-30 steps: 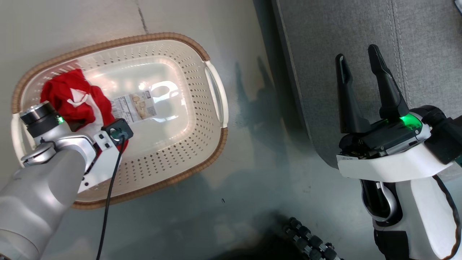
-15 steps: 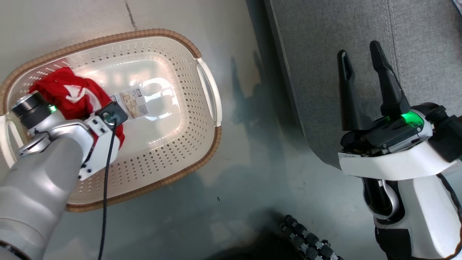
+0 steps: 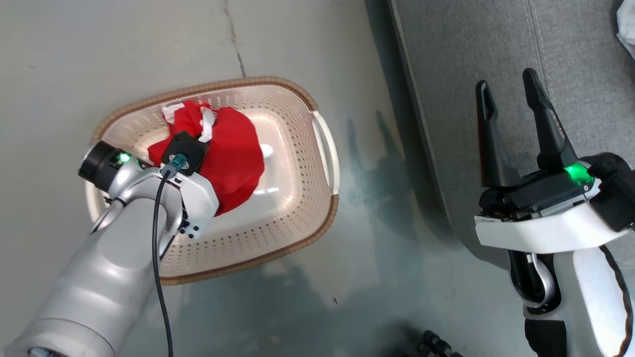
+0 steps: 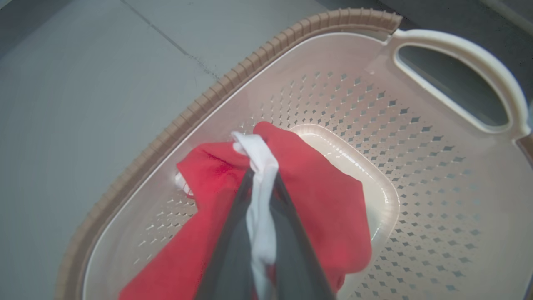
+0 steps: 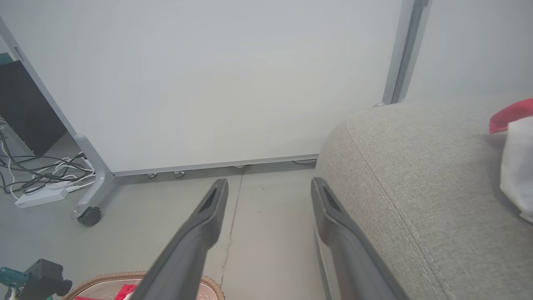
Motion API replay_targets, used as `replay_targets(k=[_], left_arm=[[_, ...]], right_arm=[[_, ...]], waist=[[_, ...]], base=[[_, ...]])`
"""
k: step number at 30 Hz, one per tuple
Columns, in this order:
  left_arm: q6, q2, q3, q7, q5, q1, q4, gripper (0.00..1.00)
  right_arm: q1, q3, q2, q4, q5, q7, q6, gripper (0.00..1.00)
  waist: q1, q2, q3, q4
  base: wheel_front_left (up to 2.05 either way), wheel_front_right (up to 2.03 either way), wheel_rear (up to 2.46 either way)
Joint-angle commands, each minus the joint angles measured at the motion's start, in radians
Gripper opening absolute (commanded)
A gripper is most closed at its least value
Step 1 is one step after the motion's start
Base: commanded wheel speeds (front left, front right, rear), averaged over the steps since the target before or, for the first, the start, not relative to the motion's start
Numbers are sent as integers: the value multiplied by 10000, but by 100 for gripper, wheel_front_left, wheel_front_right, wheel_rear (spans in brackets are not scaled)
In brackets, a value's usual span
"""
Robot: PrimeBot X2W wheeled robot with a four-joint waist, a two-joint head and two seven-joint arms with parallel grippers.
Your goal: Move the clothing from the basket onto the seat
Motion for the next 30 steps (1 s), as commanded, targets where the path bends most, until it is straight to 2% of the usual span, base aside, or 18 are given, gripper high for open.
replay_targets(k=[1,7,16,24,30], left_arm=[[125,-78,237,-228,-289,278,-306,0],[595,-133,1043,-515,-991,1239,-2049,0],[1299,338,1956,-535,-1464,3090,-5576,0],[1649,794,2375,-515,-1752,4079,-7990,0],[1627,1037,2485,-387,-1945,4304,-9103,0]], right_arm=[[194,-113,-44,74,-154,-67,20,100],[611,-383,-46,257,-548,-63,20,100],[1209,-766,-44,228,-965,413,20,100],[1801,-961,-44,17,-1103,893,20,100],[2140,-969,-42,7,-1063,1078,20,100]], waist=[[-1,0,-715,540],[-1,0,-1676,1139],[-1,0,-3028,1794],[-1,0,-4056,2186],[-1,0,-4682,2277]], base=[[0,0,0],[0,0,0],[0,0,0],[0,0,0],[0,0,0]])
